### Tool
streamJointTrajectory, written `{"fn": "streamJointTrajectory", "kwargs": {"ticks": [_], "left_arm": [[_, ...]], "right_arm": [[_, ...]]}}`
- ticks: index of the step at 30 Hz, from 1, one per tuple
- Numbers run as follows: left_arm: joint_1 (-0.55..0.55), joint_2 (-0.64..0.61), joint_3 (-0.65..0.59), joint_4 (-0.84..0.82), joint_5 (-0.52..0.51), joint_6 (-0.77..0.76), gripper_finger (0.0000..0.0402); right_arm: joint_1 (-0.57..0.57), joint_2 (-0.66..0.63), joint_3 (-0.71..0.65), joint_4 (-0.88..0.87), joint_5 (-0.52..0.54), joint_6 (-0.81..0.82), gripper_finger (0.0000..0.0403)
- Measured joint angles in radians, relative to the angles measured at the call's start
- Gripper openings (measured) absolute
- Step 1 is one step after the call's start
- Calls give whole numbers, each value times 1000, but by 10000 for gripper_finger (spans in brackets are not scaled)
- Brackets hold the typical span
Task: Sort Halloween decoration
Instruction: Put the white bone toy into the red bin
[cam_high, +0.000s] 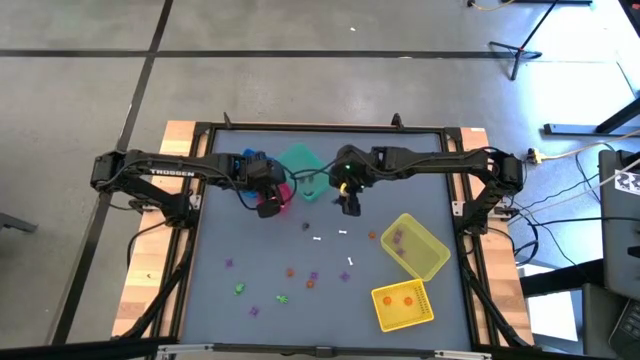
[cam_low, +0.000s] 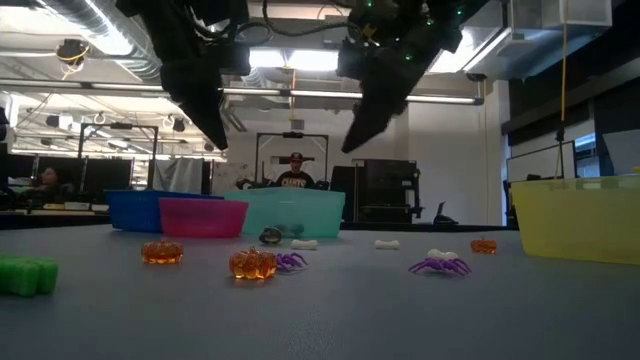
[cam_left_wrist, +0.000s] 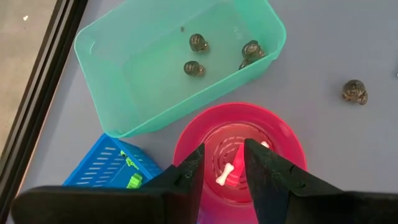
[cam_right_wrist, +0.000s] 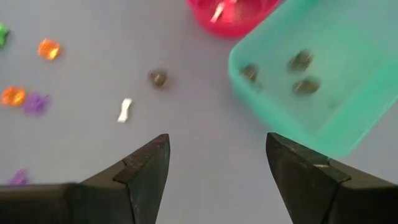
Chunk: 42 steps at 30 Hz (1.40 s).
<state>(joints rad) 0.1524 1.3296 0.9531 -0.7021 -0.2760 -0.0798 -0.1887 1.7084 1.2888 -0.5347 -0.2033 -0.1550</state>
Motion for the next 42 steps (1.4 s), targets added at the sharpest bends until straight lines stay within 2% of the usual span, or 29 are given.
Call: {"fn": "streamJointTrajectory", "kwargs": {"ticks": [3,7,12,19,23,29,42], "left_arm": [[0,0,0,0,0,-28,96],[0,0,0,1,0,-49,96],[0,0,0,4,0,-49,96],[0,0,0,8,0,-49,96],[0,0,0,7,0,-49,96],[0,0,0,9,1,-52,96],[-2,0,0,33,7,-51,96]], "right_arm": [[15,0,-3,-80,-5,28,264],[58,1,-41,-104,17,31,264],[124,1,-114,-33,57,28,264],[202,1,-216,101,208,28,264],[228,2,-254,165,252,29,264],[240,38,-273,247,240,60,264],[241,126,-281,262,236,74,264]]}}
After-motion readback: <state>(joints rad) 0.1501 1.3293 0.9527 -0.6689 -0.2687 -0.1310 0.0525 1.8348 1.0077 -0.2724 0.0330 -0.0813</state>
